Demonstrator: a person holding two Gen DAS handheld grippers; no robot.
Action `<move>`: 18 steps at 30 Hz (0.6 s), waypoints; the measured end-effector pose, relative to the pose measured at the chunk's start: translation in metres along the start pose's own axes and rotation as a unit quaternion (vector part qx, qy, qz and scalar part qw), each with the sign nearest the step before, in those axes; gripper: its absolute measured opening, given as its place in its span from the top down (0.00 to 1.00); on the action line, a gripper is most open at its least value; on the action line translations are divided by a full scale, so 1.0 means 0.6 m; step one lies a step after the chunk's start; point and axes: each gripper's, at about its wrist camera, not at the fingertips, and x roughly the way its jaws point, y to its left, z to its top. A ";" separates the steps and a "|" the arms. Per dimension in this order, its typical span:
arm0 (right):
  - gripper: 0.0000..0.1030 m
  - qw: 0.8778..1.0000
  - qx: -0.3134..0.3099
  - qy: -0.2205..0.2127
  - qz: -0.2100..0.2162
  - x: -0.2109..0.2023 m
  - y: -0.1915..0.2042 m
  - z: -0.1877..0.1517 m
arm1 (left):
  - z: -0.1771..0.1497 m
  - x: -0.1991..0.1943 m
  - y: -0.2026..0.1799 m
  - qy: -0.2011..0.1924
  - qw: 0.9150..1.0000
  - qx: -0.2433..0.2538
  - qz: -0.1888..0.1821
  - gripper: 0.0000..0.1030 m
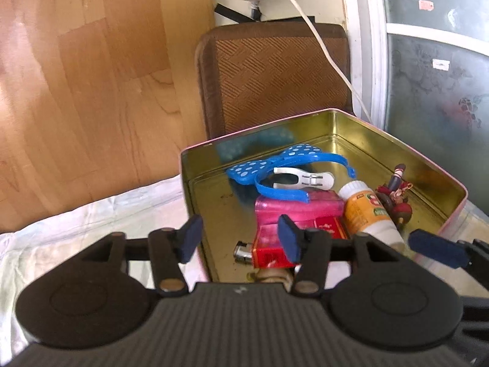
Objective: Organize rigid objects
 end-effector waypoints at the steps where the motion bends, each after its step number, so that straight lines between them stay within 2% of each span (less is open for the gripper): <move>1: 0.39 1.000 0.001 -0.003 0.000 -0.009 0.002 -0.002 | -0.002 -0.008 0.002 -0.002 1.000 -0.001 0.003 0.40; 9: 0.38 1.000 0.022 -0.018 0.007 -0.060 0.011 0.003 | -0.030 -0.076 0.018 -0.021 1.000 -0.010 0.018 0.31; 12: 0.33 0.999 0.027 -0.022 0.013 -0.079 0.019 0.003 | -0.043 -0.098 0.023 -0.023 0.999 -0.015 0.019 0.25; 18: 0.22 0.999 0.029 -0.025 0.020 -0.118 0.036 -0.009 | -0.075 -0.143 0.029 -0.032 0.999 -0.020 0.027 0.06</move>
